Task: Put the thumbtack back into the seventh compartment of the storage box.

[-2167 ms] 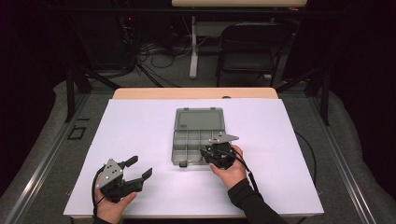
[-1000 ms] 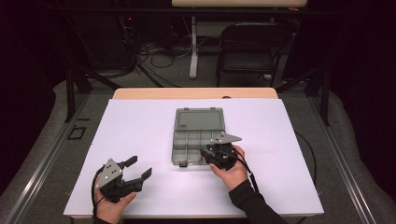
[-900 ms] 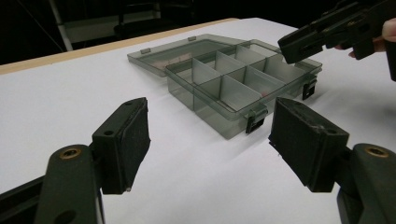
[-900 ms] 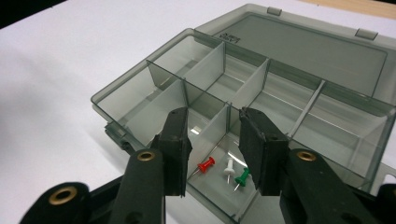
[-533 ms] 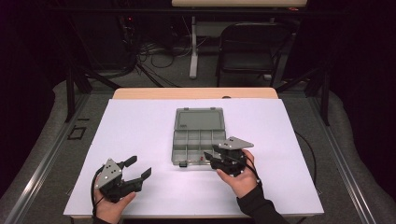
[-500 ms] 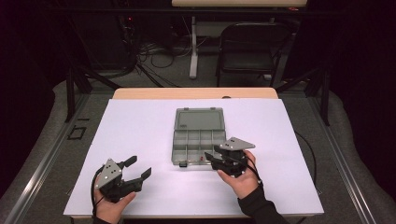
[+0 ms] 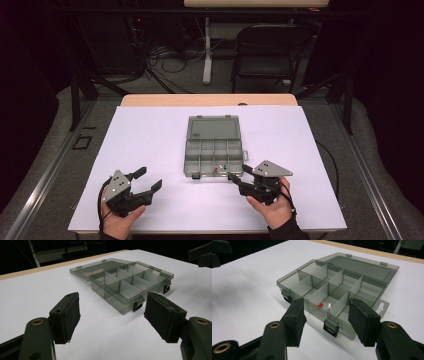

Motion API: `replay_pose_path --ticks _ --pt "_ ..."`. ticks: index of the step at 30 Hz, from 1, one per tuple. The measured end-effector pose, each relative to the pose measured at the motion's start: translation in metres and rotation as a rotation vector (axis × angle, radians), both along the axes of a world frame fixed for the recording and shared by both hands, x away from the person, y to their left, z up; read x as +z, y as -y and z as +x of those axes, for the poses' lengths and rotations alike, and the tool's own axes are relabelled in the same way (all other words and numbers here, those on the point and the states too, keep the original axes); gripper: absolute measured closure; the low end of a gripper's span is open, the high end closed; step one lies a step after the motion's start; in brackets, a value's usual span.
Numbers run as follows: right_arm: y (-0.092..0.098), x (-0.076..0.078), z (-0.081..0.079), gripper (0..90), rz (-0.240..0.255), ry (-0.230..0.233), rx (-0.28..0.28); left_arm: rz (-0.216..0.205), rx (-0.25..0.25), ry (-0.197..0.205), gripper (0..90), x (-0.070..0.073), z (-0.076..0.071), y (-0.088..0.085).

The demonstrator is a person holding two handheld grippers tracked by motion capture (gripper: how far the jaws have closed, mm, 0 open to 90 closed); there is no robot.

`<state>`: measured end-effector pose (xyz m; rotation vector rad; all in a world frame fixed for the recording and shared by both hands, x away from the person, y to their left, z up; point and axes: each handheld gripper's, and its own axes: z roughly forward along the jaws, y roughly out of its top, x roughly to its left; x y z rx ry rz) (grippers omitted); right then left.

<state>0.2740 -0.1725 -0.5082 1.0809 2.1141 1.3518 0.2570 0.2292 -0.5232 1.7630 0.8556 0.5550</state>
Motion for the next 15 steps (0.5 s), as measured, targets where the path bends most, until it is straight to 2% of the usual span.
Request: replay_pose_path --ticks 8,15 --pt "0.011 -0.011 -0.006 46.4 -0.001 0.01 -0.035 0.001 0.0 0.0 28.1 0.0 0.0 0.0" --pt "0.013 -0.019 -0.005 46.0 -0.005 0.013 -0.058 0.003 -0.002 -0.003 28.1 -0.001 0.001 0.0"
